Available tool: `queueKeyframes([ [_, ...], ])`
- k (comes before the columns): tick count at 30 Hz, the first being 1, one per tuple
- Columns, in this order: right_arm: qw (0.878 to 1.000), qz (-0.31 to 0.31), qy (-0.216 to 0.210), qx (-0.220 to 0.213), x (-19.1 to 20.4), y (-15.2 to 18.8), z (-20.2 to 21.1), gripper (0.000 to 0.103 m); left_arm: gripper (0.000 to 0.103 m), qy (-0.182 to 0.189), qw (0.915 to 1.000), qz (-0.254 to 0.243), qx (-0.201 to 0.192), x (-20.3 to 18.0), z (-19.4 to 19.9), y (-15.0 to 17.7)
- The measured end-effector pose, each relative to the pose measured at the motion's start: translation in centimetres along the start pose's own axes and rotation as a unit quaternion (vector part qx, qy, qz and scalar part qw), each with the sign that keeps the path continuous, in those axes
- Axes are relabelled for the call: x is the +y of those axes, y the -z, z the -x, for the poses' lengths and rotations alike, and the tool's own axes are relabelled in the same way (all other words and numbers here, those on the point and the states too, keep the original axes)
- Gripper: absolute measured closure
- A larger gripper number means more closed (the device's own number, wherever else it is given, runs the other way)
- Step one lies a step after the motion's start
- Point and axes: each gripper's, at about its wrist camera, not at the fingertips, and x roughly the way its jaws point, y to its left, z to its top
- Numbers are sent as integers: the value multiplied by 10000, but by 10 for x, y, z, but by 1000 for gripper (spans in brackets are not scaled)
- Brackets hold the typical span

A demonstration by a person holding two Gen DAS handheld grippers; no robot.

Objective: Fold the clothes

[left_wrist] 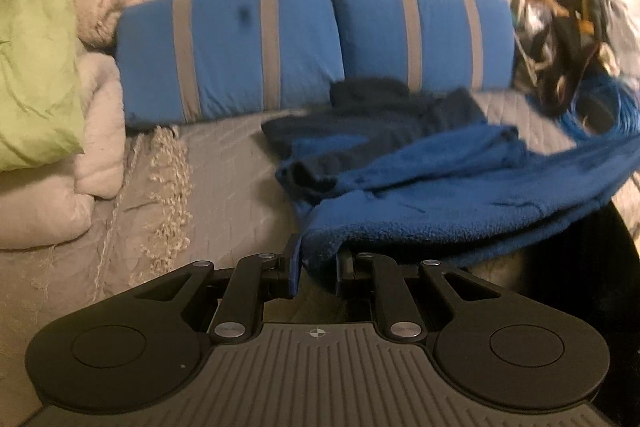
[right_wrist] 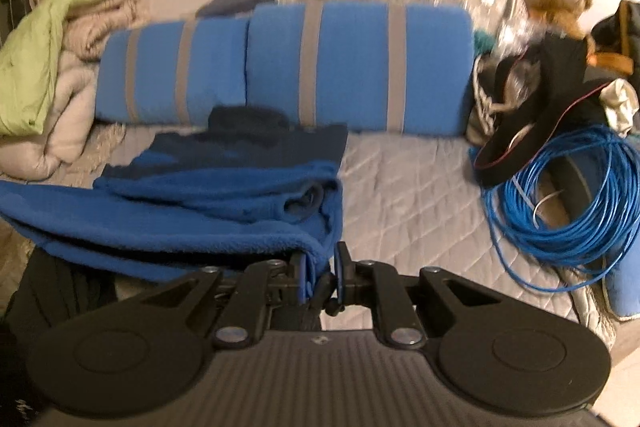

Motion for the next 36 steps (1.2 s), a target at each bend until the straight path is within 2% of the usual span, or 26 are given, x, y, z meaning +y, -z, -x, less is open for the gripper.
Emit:
queueKeyframes([
  [5,9966,296,-84,759,-1,-30,-17,90,86,179,9984,-145,523,7,-11,-24],
  [12,9845,-111,-400,1704,-19,-67,-49,90,86,441,9927,-253,1097,18,-31,-52],
  [18,9747,-182,-513,2166,-26,-92,-75,90,86,638,9849,-307,1580,28,-54,-74],
  [25,9643,60,-539,2591,-26,-123,-111,90,86,897,9708,-167,2220,44,-86,-98],
  [32,9495,300,-510,3081,-24,-135,-157,90,86,1078,9555,-140,2744,55,-122,-118],
  [36,9433,403,-499,3256,-27,-141,-180,90,86,1067,9506,-235,2905,56,-143,-127],
])
